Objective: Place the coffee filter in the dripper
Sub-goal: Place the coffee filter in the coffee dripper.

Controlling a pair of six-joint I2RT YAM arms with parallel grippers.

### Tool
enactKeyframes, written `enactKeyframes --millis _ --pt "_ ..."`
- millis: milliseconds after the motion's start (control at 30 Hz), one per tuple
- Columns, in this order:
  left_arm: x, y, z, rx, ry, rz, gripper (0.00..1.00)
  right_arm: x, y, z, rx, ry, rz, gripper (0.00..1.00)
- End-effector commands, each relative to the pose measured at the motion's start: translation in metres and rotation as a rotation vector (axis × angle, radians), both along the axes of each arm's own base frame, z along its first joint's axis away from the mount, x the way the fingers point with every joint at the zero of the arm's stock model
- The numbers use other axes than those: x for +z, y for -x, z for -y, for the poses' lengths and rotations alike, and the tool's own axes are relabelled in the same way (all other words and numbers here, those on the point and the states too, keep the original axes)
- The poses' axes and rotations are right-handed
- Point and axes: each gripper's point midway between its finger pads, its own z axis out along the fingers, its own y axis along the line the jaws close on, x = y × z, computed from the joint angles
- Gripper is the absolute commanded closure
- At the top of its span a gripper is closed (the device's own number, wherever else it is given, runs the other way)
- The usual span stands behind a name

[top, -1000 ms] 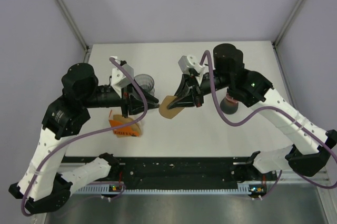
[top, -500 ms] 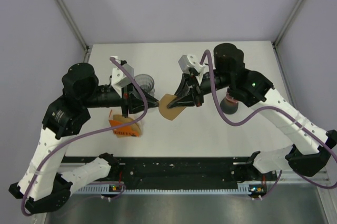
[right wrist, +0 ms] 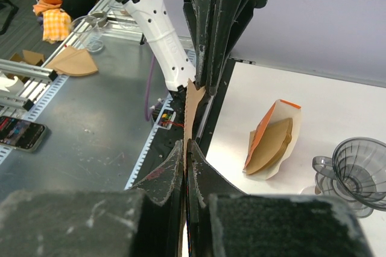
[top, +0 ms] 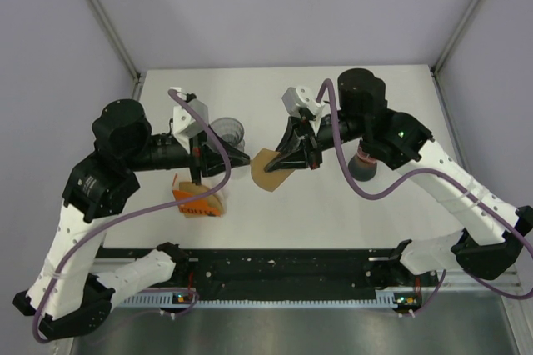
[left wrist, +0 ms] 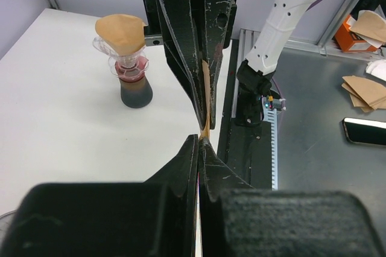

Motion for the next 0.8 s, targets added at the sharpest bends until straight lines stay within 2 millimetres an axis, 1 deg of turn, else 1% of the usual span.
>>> enactKeyframes --millis 0,200,267,467,567,700,767 --pt "0.01 -0.001 0.001 -0.002 0.017 0.039 1.0 0.025 0.006 0.005 0.02 -0.06 0.048 1.0" --pt "0.003 0.001 0.001 -0.012 0.006 0.018 1.0 0.025 0.005 0.004 0.017 -0.06 0.048 1.0" --pt "0.0 0.001 0.002 -0.016 0.001 0.0 0.98 0.026 0.005 0.004 0.017 -0.061 0.049 1.0" --pt "-0.003 0.005 0.003 -0.04 0.002 -0.022 0.87 0.025 0.004 0.003 0.011 -0.057 0.045 1.0" --pt "-0.006 0.005 0.003 -0.037 -0.002 -0.027 0.87 0.025 0.003 0.002 0.011 -0.057 0.043 1.0" --pt "-0.004 0.005 0.004 -0.041 0.001 -0.031 0.87 0.026 0.003 0.001 0.015 -0.057 0.039 1.0" --pt "-0.004 0.002 0.004 -0.029 0.001 -0.027 0.88 0.026 0.003 0.001 0.018 -0.057 0.038 1.0"
